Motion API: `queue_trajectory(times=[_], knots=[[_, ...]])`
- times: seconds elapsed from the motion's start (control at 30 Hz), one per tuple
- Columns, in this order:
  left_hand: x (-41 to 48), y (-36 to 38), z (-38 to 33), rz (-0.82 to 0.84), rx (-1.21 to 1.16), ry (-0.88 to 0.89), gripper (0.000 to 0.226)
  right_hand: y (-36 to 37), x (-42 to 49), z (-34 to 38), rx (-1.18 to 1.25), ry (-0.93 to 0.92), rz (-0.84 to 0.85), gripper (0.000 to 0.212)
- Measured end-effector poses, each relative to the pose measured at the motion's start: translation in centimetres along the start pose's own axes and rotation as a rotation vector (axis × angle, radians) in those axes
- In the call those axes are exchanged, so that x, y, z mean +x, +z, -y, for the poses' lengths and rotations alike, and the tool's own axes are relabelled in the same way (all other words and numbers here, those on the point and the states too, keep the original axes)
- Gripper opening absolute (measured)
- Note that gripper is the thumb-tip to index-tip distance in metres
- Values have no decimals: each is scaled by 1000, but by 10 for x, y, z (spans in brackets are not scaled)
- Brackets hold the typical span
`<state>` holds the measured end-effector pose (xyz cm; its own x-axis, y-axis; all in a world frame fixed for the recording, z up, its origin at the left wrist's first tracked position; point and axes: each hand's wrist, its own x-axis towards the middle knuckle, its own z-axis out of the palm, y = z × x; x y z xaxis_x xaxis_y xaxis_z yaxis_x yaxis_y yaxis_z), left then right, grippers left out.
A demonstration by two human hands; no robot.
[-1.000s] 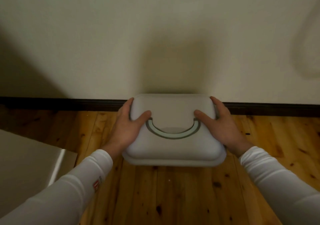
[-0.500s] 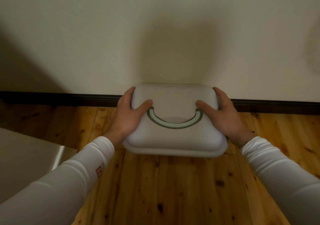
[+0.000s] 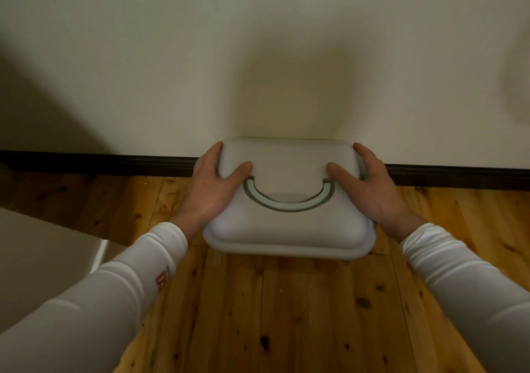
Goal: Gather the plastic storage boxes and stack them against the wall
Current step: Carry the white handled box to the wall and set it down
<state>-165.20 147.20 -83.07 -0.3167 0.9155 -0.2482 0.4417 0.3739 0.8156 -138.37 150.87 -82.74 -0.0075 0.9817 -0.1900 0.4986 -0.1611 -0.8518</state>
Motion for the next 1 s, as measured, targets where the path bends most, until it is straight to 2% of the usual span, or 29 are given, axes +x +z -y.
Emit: queue_trajectory(times=[0.2, 0.37, 0.73, 1.0], knots=[[-9, -5, -11, -166, 42, 131, 58, -5, -6, 4, -13, 18, -34, 81], [-31, -13, -27, -208, 7, 154, 33, -14, -26, 16, 4, 85, -21, 81], [-112, -50, -98, -96, -126, 64, 15, -50, -101, 97, 13, 93, 42, 75], [-185, -106, -172, -63, -139, 31, 20, -86, -163, 183, 69, 135, 167, 70]])
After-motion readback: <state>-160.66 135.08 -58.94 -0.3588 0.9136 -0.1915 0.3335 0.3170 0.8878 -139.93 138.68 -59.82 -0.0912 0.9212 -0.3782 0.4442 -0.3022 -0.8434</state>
